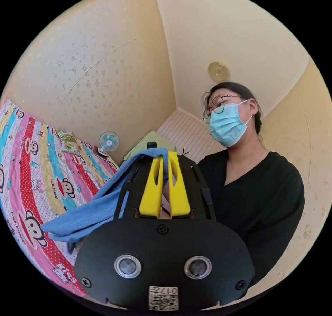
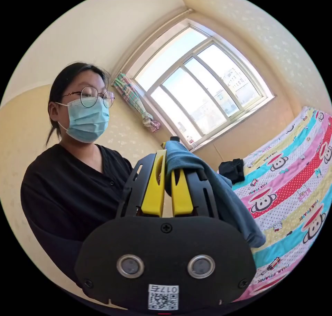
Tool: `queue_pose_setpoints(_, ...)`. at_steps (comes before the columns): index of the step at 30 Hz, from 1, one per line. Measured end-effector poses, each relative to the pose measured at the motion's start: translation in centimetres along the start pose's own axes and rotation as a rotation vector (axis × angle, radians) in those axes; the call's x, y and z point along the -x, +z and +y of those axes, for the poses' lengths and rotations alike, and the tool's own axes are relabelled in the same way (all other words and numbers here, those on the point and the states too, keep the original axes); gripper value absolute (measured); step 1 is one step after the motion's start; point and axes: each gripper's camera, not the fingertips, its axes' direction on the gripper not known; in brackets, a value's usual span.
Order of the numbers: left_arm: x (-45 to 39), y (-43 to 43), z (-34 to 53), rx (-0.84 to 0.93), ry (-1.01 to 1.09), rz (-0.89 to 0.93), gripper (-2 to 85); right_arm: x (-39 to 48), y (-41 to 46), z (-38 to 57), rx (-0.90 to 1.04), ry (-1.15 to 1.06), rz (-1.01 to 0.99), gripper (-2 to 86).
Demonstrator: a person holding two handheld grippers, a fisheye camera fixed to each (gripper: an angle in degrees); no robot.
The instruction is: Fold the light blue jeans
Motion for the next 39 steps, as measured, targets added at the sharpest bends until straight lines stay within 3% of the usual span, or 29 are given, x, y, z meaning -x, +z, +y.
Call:
queue_pose_setpoints(4, 0.3, 1.3, -2.0, -0.035, -0.071, -0.16, -0.5, 0.4, -0.1, -2.8, -0.004, 0.05, 0.079, -0.4)
queue_pose_setpoints(10, 10.4, 2.9, 0.5, -0.078, -0.369, -0.198, -0.6, -9.9, 0.1, -2.2, 0.021, 0.354, 0.153, -0.5)
queue_pose_setpoints(17, 17.7, 5.3, 4.6, -0.043, -0.503, -0.308, -0.6, -19.2, 1.4, -1.1, 0.043, 0.518, 0.277, -0.5)
queue_pose_setpoints(21, 20.7, 7.3, 10.6, 0.05, -0.596, -0.384, 0.0, -20.0, 3.3, 2.3, 0.114, 0.5, 0.389, -0.3)
queue_pose_setpoints(24, 23.0, 9.1, 18.1, 0.122, -0.733, -0.429, 1.3, -21.7, 4.3, 8.9, 0.151, 0.612, 0.42, 0.3)
queue_pose_setpoints(28, 27.3, 11.8, 31.2, 0.284, -1.084, -0.41, 9.9, -25.0, 6.0, 21.4, 0.289, 0.955, 0.558, 4.4)
queue_pose_setpoints(31, 27.9, 11.0, 37.8, 0.27, -1.295, -0.397, 13.3, -25.7, 7.5, 27.9, 0.466, 1.187, 0.641, 9.4)
queue_pose_setpoints(34, 26.8, 8.3, 38.8, 0.119, -1.326, -0.427, 13.5, -25.5, 7.8, 28.9, 0.458, 1.199, 0.639, 11.1)
queue_pose_setpoints(39, 28.8, 6.3, 35.1, 0.076, -1.221, -0.485, 16.0, -29.1, 7.1, 25.6, 0.334, 1.118, 0.659, 12.8)
